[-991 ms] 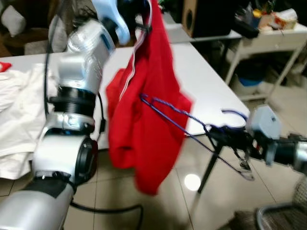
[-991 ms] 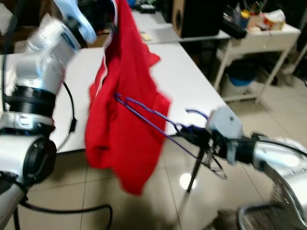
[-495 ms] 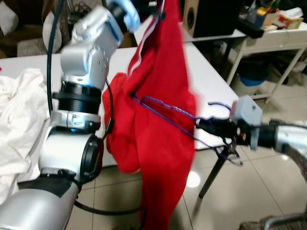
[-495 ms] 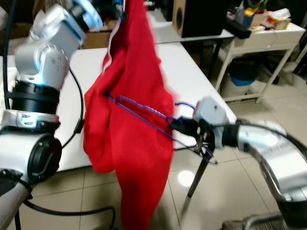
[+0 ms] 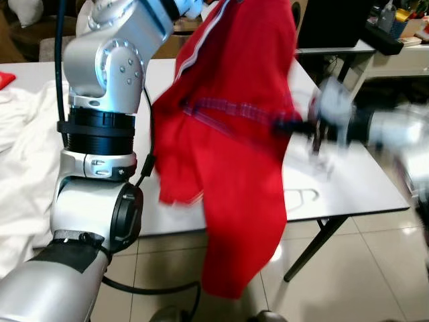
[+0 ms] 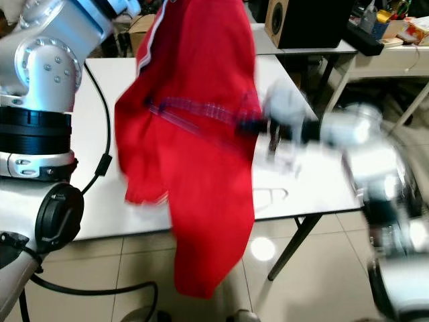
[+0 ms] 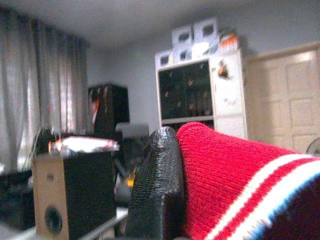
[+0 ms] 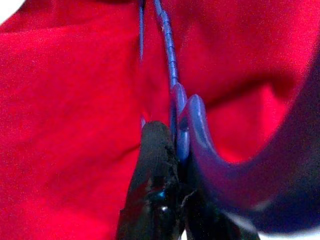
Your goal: Hang hanger
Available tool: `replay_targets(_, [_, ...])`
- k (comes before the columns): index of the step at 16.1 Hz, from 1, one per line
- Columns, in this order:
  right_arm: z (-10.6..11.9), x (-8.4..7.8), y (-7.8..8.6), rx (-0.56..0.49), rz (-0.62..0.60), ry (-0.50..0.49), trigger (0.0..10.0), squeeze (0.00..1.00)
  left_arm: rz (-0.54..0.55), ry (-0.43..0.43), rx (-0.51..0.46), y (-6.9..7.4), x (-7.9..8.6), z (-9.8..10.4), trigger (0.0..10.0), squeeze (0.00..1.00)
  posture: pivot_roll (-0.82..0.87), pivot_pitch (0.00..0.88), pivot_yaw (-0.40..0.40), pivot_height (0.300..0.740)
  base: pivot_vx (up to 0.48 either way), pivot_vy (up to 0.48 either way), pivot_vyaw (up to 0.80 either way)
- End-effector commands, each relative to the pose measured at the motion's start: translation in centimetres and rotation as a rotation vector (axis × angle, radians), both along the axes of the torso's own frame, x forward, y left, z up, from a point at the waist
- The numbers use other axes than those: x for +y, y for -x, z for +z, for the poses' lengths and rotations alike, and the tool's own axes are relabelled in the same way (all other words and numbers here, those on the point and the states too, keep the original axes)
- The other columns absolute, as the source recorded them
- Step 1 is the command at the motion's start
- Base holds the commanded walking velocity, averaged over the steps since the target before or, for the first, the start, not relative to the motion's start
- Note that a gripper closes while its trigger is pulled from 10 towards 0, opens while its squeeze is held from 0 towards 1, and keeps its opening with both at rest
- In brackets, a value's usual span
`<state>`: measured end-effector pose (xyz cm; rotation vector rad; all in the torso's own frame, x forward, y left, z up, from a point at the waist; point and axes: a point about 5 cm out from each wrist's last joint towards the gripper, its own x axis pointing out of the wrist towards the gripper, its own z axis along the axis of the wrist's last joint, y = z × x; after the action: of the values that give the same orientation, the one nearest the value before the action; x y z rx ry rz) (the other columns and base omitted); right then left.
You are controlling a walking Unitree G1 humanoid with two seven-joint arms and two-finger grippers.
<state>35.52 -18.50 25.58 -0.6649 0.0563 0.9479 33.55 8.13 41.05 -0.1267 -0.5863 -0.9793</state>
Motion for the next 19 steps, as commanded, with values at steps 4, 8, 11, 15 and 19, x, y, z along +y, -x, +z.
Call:
replay_targets(4, [11.8, 0.0, -4.3, -0.491, -0.391, -0.321, 10.0, 0.00, -0.091, 0.042, -0.168, 3.0, -0.3, 3.3, 10.0, 0.00, -0.06, 0.000, -0.032, 0.740, 0.000, 0.000, 0.00])
replay_targets(8, [11.9, 0.6, -4.6, -0.611, -0.399, -0.330, 10.0, 0.00, -0.081, 0.056, -0.138, 3.2, -0.4, 2.7, 10.0, 0.00, -0.06, 0.000, -0.042, 0.740, 0.000, 0.000, 0.00])
replay_targets(11, [7.3, 0.7, -5.2, -0.495, -0.363, -0.241, 10.0, 0.00, -0.056, 0.034, -0.047, 2.2, -0.8, 0.8, 10.0, 0.00, -0.06, 0.000, -0.034, 0.740, 0.000, 0.000, 0.00])
replay_targets(15, [-8.2, -0.5, -2.9, -0.113, -0.315, -0.078, 10.0, 0.00, 0.144, -0.226, 0.291, -2.3, -3.8, -11.9, 10.0, 0.00, -0.09, 0.000, 0.001, 0.740, 0.000, 0.000, 0.00])
replay_targets(19, [-14.7, -0.5, 0.5, -0.016, -0.309, -0.088, 10.0, 0.00, 0.277, -0.304, 0.363, -3.9, -3.6, -16.0, 10.0, 0.00, -0.10, 0.000, 0.020, 0.740, 0.000, 0.000, 0.00])
